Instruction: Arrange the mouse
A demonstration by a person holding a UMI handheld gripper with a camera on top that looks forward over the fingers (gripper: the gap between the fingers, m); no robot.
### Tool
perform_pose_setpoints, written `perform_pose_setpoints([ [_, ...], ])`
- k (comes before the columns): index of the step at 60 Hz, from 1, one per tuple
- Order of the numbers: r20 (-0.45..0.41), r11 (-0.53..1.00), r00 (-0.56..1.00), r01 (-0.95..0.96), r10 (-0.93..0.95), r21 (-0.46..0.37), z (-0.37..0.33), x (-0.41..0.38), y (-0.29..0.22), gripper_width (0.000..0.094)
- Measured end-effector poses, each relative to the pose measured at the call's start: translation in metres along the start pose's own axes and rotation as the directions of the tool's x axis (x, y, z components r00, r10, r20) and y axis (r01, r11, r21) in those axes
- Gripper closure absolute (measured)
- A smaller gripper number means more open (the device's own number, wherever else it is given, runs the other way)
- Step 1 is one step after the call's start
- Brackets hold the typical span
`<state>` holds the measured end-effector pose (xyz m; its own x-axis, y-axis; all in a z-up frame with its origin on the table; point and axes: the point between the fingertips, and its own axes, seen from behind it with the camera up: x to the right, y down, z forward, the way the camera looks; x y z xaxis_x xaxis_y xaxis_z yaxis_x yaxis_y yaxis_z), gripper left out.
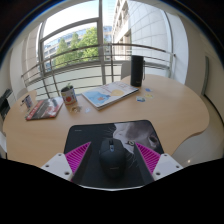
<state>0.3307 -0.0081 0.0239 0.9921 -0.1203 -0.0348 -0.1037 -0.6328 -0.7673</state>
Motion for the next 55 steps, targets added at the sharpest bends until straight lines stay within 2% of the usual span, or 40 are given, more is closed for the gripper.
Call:
perform_pose_setpoints([
  [16, -0.040, 0.994, 0.997, 0.067, -0.064, 0.083, -0.129, -0.010, -0.029, 0.0089],
  [27, -0.080, 0.987, 0.992, 0.103, -0.094, 0.121, -0.231, -0.018, -0.017, 0.0090],
  [37, -0.094, 0.983, 0.990, 0.114, -0.102, 0.140, -0.293, -0.026, 0.001, 0.0089],
  [55, -0.102, 0.981, 0.987, 0.140, -0.127, 0.135, -0.332, -0.029, 0.023, 0.0092],
])
